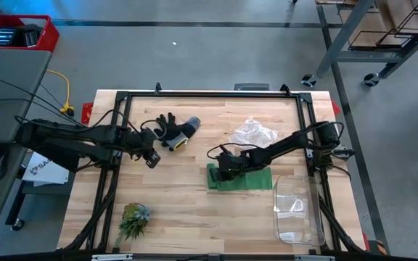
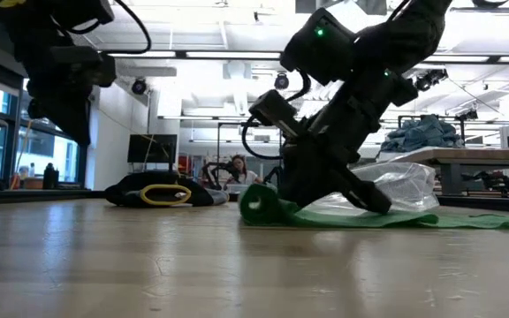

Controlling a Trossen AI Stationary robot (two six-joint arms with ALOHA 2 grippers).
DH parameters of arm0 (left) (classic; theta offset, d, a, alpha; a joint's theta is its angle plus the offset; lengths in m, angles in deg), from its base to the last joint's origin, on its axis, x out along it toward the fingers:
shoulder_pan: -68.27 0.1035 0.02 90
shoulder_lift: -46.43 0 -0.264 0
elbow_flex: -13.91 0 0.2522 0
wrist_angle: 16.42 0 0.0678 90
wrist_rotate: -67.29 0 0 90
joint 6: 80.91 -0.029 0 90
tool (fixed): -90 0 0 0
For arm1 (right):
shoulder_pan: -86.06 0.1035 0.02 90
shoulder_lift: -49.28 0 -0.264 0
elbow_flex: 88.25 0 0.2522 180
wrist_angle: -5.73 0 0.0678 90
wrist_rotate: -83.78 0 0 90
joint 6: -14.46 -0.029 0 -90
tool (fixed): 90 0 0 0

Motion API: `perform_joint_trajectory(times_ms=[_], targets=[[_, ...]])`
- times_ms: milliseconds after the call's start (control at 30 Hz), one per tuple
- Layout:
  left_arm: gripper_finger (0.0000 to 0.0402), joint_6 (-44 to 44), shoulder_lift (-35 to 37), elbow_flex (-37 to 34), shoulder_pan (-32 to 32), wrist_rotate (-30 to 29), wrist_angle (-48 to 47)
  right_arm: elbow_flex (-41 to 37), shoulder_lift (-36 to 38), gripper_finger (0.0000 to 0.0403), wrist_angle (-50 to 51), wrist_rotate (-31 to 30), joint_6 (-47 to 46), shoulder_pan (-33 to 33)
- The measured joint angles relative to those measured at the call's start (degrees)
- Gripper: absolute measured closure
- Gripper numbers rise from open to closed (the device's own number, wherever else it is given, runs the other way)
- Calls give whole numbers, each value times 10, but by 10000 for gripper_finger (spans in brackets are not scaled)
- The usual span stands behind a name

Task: Roll bandage
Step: Roll the green bandage

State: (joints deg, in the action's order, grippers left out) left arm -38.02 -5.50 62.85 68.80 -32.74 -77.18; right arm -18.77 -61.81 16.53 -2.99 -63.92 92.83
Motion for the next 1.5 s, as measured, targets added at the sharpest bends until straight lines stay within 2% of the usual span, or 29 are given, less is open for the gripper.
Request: perform_joint_trajectory(times_ms=[167,533,767,900,1000,1200,1333,1500], targets=[[402,6,30,0,0,-4,-30,42,-32,403,0,-5,2,0],[402,20,72,0,0,-2,-64,197,-138,403,15,-5,27,-13],[402,26,67,-2,0,3,-60,235,-138,403,125,15,97,-29],[402,43,56,-33,-13,22,-52,237,-129,403,185,31,120,-31],[402,88,54,-66,-27,26,-21,236,-118,403,228,32,136,-30],[402,143,47,-110,-46,39,111,234,-101,403,273,36,145,-30],[402,160,32,-124,-52,48,176,234,-99,403,295,45,141,-26],[402,169,5,-125,-60,50,210,233,-86,403,329,46,139,-22]])
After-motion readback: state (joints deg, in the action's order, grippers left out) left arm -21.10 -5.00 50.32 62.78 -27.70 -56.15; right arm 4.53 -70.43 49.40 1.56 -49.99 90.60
